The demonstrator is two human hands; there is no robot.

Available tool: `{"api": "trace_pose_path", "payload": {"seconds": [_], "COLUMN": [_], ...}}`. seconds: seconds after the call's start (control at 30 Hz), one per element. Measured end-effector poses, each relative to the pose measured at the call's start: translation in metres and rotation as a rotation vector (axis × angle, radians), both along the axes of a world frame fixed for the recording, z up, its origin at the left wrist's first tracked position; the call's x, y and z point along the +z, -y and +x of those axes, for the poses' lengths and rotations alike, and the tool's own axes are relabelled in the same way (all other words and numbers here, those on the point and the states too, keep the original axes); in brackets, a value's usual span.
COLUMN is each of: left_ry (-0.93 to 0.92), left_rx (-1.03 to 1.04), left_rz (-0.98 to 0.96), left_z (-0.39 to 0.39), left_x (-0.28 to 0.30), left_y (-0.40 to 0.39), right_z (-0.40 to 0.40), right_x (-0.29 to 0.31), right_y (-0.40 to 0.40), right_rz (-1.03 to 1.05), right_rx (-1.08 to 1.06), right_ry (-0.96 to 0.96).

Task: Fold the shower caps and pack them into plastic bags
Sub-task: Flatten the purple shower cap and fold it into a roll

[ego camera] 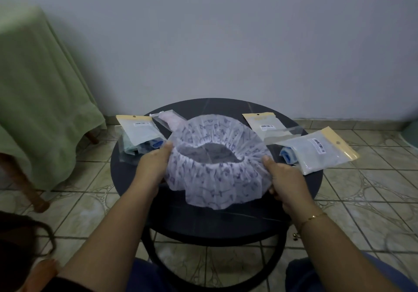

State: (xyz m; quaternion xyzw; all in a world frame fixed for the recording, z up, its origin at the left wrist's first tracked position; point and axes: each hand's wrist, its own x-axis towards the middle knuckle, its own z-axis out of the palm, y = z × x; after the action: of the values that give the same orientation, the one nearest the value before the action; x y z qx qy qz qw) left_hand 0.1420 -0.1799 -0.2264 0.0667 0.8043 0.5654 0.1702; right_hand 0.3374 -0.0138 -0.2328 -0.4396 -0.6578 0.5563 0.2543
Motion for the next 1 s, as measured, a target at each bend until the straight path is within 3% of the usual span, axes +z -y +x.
{"api": "trace_pose_path", "payload": {"seconds": [0.1,0.2,0.43,0.53,0.6,0.67,0.73,0.87,1.0], "left_ry": [-0.213,-0.39,-0.497,-0.456,-0.323,-0.12,-0.016,-0.015,0.09], "left_rx": [-0.02,-0.003,-0.043,-0.047,-0.032,-0.045,-0.066,-0.079,-0.129], "left_rz": [-0.141,-0.33,-0.626,-0.518,-0.295,0.013,0.179,0.097,0.052], "left_z": [-0.005,-0.004,-0.005,-0.004,-0.005,-0.009,-0.006,-0.008,-0.002], "left_x": [-0.008,-0.016,-0.029,-0.026,-0.021,-0.017,-0.012,-0.007,-0.003], "left_y": [0.009,0.017,0.017,0.015,0.015,0.014,0.014,0.017,0.022], "right_z": [0.007,0.015,0.022,0.023,0.024,0.022,0.023,0.025,0.024], "right_x": [0.0,-0.004,-0.013,-0.014,-0.01,-0.007,-0.004,-0.001,0.002], "right_y": [-0.008,-0.017,-0.019,-0.016,-0.013,-0.01,-0.006,0.004,0.009], "right_rz": [0.12,0.35,0.456,0.437,0.502,0.633,0.758,0.816,0.64], "right_rx": [0.018,0.091,0.146,0.224,0.35,0.365,0.355,0.38,0.315], "right_ry": [0.101,0.363,0.544,0.354,0.273,0.4,0.582,0.5,0.235]}}
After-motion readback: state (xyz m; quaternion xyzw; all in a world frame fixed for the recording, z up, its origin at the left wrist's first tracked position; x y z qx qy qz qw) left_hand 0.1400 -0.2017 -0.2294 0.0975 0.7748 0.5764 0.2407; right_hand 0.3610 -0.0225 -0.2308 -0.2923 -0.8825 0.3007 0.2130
